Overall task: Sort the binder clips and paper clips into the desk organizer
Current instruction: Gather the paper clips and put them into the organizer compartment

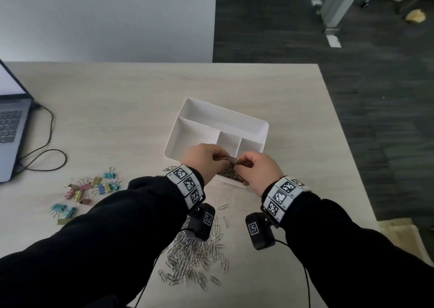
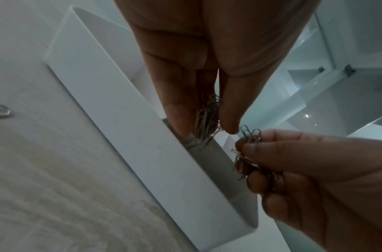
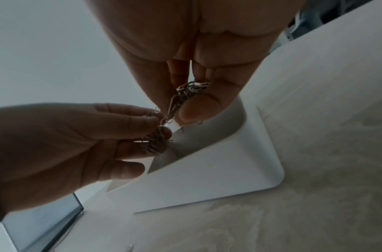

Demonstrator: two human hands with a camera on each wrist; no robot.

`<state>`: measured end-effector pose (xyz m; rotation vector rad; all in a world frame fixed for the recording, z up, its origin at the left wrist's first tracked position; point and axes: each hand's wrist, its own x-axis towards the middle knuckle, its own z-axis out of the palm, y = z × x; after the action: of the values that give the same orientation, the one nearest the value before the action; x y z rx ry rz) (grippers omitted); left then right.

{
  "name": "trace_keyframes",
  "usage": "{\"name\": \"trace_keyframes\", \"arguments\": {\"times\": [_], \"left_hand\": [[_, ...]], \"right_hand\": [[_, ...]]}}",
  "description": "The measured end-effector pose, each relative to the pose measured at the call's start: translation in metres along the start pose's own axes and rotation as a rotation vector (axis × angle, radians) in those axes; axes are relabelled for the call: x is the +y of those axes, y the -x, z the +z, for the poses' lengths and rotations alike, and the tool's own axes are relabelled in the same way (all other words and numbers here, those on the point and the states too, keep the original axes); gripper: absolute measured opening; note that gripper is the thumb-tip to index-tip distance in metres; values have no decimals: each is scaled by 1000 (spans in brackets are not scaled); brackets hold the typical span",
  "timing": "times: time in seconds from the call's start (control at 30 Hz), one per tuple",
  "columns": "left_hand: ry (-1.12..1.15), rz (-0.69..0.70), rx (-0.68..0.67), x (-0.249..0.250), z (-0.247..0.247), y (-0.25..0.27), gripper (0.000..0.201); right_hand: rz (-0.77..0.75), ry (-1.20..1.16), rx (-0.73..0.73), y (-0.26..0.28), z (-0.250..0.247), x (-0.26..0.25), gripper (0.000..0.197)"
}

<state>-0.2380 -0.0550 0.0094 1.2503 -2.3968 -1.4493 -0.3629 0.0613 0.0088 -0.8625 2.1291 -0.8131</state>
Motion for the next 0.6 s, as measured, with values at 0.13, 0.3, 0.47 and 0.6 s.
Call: {"name": "trace_keyframes", "arguments": {"times": [0.13,0.3,0.47,0.6], "left_hand": [[-55,14,-15,0,3,2,16],[-58,38,-16,-3,0,6,21],[-41,0,57,-16,-13,22,13],[-98,-30,129,-45,-30,49,13]], "right_hand": [[-80,200,5,-3,3,-4,7],[-131,263,-26,-1,4,-2,18],[-156,249,-62,5,4,4,22],[-234,281,-40,15,4,9,20]]}}
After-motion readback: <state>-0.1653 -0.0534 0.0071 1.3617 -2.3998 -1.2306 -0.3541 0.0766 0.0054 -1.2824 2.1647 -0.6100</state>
